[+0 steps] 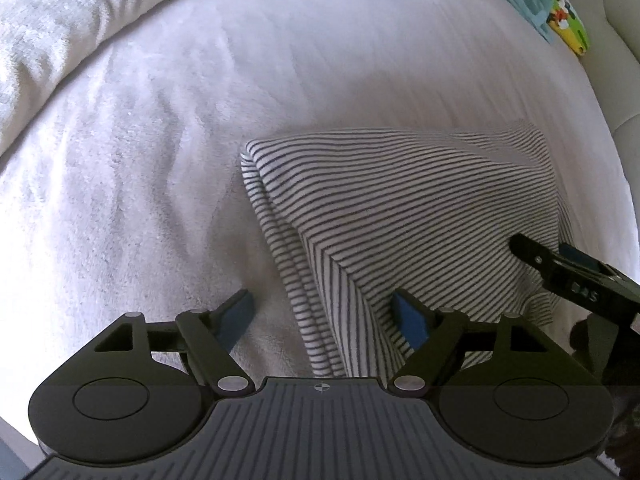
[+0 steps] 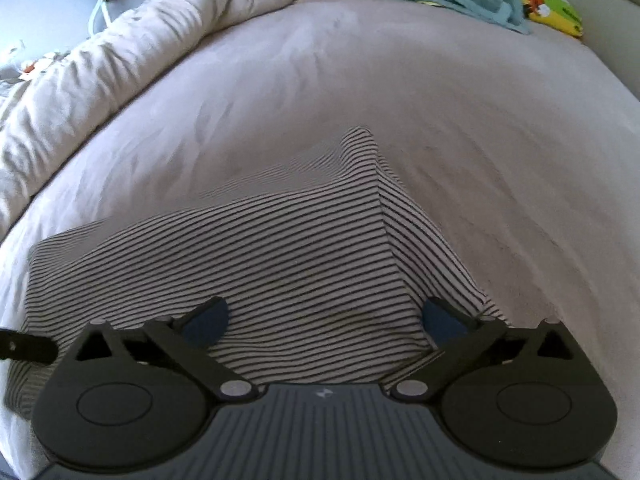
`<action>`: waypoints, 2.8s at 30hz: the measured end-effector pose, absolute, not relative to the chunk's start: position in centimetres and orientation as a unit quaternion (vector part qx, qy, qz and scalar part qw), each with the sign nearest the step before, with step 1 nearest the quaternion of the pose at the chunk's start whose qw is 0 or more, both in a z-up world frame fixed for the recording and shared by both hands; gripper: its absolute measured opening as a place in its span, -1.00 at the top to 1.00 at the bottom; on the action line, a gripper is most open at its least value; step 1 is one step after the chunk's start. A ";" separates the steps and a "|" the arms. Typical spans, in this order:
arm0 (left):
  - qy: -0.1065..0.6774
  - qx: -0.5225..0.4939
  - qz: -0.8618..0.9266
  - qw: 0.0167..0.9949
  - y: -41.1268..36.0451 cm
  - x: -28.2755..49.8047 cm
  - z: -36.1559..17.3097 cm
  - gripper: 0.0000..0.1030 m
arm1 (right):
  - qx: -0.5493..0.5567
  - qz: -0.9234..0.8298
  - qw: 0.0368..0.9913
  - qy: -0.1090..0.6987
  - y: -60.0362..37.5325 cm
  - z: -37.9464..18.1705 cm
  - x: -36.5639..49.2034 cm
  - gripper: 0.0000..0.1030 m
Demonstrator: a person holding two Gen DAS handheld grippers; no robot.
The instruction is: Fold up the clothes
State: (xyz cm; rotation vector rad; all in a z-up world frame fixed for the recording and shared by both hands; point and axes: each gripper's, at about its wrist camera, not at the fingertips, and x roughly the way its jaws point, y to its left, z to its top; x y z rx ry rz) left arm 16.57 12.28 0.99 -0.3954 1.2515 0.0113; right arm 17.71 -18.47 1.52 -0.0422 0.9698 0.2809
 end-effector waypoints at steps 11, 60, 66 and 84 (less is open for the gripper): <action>0.584 -0.257 -0.064 0.768 13.2 16.1 0.7 -0.60 | -0.026 0.120 0.871 0.476 -19.0 4.0 17.7 -0.99; 0.621 -0.309 -0.096 0.714 11.9 19.2 2.9 0.07 | -0.283 0.359 0.845 0.278 -5.8 3.1 0.6 -0.99; 0.621 -0.335 -0.090 0.703 12.6 19.5 2.6 -0.02 | -0.291 0.326 0.843 0.314 -5.9 0.9 2.4 -0.86; 0.593 -0.350 -0.064 0.722 14.0 18.4 3.0 0.14 | -0.243 0.311 0.860 0.323 -6.4 2.2 3.0 -0.58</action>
